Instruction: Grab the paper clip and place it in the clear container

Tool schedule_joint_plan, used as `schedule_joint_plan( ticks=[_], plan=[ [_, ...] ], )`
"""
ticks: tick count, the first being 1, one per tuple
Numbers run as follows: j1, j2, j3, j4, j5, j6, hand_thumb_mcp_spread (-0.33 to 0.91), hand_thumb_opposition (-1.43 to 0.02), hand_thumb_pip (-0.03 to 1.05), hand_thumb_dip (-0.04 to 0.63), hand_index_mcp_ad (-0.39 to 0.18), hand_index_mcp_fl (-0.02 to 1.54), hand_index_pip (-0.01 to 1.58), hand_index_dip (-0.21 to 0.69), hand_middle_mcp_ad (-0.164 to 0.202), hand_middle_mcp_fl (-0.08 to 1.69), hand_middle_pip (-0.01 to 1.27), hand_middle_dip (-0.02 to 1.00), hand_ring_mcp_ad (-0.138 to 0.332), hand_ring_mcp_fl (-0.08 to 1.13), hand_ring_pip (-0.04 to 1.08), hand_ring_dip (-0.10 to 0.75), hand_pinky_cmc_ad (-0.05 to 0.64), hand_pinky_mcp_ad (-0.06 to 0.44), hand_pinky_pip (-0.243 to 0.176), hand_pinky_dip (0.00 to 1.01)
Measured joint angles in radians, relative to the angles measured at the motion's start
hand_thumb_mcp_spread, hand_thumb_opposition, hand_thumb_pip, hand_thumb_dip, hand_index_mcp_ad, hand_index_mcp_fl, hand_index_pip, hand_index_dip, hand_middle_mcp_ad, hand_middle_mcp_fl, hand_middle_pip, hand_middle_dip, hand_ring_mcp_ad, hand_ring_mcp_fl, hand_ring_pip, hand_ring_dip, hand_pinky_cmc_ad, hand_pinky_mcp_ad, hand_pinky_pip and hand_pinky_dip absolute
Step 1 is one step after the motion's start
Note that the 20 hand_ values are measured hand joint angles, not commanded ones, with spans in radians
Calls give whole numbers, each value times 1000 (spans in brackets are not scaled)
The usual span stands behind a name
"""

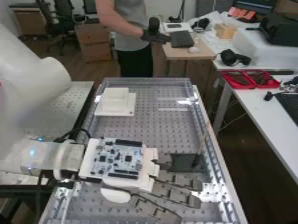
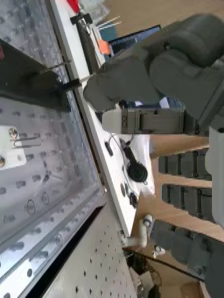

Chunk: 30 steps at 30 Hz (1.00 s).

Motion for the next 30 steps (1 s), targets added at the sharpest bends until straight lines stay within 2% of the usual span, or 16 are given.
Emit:
schedule_joint_plan(
  ticks=[7,10,15,20,30],
  plan=[
    [-15,-39,27,6,-22,-2,421,-815,682,269,-169,152,1557,159,101,3,124,175,129,-2,96,113,344,278,-89,265],
    [-20,-52,36,8,-32,-1,421,-815,677,269,-169,194,1560,159,101,3,124,175,129,-2,96,113,344,278,-75,253],
    [-26,-67,50,2,-52,-9,421,-815,675,269,-169,223,1560,159,101,5,120,175,129,-2,96,113,351,279,-75,253],
    [-32,-75,61,-5,-63,-19,435,-820,675,269,-173,223,1557,159,101,10,124,175,127,-2,96,113,328,278,-65,237],
    [-38,-95,73,-17,-77,-49,436,-826,675,269,-173,241,1557,159,101,10,119,176,127,-2,96,110,330,278,-59,223]
  ],
)
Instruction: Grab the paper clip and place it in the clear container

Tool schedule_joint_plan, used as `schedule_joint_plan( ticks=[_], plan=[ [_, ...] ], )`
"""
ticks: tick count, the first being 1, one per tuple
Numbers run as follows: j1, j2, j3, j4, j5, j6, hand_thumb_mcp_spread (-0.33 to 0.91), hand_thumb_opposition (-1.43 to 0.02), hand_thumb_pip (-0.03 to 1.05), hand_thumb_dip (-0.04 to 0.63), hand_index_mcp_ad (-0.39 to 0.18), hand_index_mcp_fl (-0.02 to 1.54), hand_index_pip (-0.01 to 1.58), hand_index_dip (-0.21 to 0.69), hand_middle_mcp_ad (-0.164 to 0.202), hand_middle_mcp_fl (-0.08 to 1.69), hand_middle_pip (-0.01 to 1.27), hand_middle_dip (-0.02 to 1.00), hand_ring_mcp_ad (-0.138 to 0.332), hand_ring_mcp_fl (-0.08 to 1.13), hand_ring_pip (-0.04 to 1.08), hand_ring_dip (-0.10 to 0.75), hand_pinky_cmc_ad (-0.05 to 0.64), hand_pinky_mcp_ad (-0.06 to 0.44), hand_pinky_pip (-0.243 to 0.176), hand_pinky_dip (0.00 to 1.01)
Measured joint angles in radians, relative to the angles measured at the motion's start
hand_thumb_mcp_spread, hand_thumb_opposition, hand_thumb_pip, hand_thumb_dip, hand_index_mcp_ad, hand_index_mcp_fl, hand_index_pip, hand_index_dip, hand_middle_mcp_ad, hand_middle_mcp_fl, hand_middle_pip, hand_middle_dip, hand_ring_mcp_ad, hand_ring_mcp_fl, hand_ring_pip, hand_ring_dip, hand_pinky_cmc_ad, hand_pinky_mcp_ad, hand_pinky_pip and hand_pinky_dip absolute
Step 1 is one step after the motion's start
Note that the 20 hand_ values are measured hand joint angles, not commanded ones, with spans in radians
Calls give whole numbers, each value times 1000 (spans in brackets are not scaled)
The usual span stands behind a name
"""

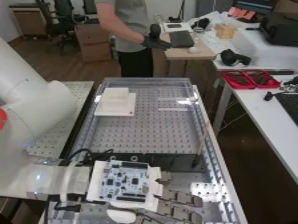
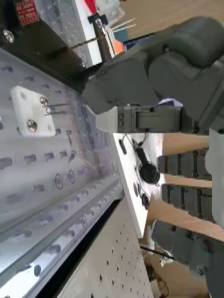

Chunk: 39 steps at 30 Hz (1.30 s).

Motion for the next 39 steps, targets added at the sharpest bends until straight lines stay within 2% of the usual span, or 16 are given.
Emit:
schedule_joint_plan(
  ticks=[13,19,32,36,39],
  plan=[
    [2,-19,14,-17,-21,-30,435,-827,675,269,-187,241,1560,154,101,9,119,176,129,-2,96,110,330,278,-59,211],
    [1,-23,18,-17,-24,-29,435,-827,682,269,-188,237,1548,154,99,7,119,176,112,-2,96,110,316,274,-59,211],
    [1,-31,30,-33,-31,-43,435,-833,717,283,-188,222,1545,147,99,7,119,176,113,-2,93,110,316,264,-52,206],
    [1,-32,30,-35,-31,-44,435,-850,723,316,-188,222,1543,138,99,7,119,176,112,-2,96,110,312,262,-44,209],
    [2,-33,29,-34,-31,-43,435,-852,724,316,-188,218,1543,140,99,7,119,176,113,-2,96,110,312,265,-44,209]
  ],
)
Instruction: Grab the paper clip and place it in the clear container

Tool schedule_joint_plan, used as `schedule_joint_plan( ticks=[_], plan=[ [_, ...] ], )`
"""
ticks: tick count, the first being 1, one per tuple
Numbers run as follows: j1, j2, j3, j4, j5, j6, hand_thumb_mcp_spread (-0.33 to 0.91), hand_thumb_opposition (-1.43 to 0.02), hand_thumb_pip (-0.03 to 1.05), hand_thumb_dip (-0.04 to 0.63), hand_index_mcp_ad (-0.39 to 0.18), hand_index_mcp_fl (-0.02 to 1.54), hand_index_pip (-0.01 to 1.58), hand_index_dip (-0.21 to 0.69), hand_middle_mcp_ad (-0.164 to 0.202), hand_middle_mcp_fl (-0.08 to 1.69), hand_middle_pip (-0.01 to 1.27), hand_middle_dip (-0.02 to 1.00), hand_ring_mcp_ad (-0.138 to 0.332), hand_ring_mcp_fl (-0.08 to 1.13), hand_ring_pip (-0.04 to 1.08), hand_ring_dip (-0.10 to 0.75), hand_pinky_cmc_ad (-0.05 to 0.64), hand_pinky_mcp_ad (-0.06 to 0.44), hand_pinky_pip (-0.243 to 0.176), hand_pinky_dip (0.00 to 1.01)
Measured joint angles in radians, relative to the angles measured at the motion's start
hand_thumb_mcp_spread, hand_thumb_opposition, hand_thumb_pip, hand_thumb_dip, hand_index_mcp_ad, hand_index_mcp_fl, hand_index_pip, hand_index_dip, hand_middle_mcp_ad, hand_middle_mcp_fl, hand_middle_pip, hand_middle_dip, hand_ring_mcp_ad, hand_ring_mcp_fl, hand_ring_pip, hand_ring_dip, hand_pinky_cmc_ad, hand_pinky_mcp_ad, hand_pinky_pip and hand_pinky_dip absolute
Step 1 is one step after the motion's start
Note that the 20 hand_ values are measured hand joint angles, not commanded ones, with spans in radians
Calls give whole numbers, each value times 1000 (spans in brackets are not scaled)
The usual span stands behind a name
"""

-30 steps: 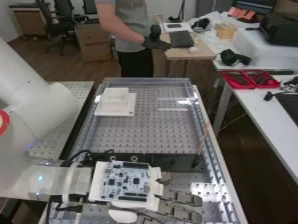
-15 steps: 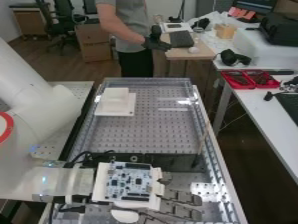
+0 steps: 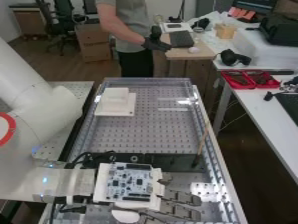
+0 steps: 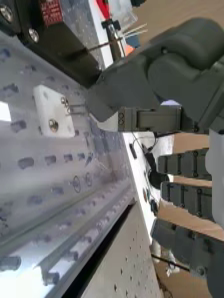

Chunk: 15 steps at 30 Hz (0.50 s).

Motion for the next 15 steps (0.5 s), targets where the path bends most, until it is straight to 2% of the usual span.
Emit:
schedule_joint_plan(
  ticks=[15],
  plan=[
    [4,-6,-3,3,6,11,435,-852,724,316,-188,222,1545,133,99,10,119,176,113,-2,96,110,312,262,-44,209]
  ],
)
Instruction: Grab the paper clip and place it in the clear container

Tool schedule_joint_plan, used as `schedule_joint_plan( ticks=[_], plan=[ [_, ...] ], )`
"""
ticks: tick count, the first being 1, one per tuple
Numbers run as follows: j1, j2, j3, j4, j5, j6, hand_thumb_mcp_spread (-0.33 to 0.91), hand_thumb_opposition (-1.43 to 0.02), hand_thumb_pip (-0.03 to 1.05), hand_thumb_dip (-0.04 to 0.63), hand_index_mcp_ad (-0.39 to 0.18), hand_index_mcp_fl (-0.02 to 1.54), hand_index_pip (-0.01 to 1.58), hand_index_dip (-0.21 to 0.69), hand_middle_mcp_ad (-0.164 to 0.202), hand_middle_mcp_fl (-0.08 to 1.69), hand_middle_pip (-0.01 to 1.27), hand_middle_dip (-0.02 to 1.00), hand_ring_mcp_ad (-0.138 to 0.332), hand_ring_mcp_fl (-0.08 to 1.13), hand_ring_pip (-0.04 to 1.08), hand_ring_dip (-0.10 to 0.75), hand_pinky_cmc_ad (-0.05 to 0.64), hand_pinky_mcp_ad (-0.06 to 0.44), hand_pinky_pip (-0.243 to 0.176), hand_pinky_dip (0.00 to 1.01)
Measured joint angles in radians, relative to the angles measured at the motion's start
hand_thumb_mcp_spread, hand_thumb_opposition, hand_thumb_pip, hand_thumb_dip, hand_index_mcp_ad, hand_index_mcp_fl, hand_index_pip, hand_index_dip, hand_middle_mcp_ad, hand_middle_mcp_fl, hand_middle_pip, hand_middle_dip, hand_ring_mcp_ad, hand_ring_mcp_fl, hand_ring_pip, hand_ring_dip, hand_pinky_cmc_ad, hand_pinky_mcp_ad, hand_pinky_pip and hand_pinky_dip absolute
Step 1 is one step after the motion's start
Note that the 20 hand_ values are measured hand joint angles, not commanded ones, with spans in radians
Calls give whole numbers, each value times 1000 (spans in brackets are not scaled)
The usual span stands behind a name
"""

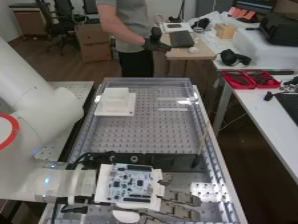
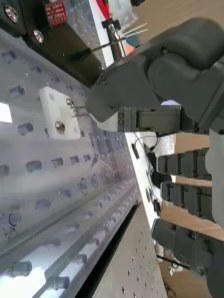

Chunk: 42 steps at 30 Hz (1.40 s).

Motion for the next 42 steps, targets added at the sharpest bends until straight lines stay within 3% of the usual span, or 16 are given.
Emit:
schedule_joint_plan(
  ticks=[19,27,32,42],
  plan=[
    [2,-16,11,3,4,9,435,-852,724,316,-188,225,1541,122,99,10,119,176,113,-2,96,110,311,262,-44,199],
    [1,-14,4,12,4,17,426,-848,721,314,-187,304,1534,112,101,37,119,176,113,-2,96,110,314,262,-44,199],
    [1,-8,-9,31,7,39,443,-937,668,300,-185,433,1522,108,101,37,119,176,113,-2,96,110,314,262,-42,199],
    [2,2,-37,88,25,116,438,-956,658,297,-185,532,1468,79,98,75,136,176,113,-2,96,110,314,262,-26,194]
  ],
)
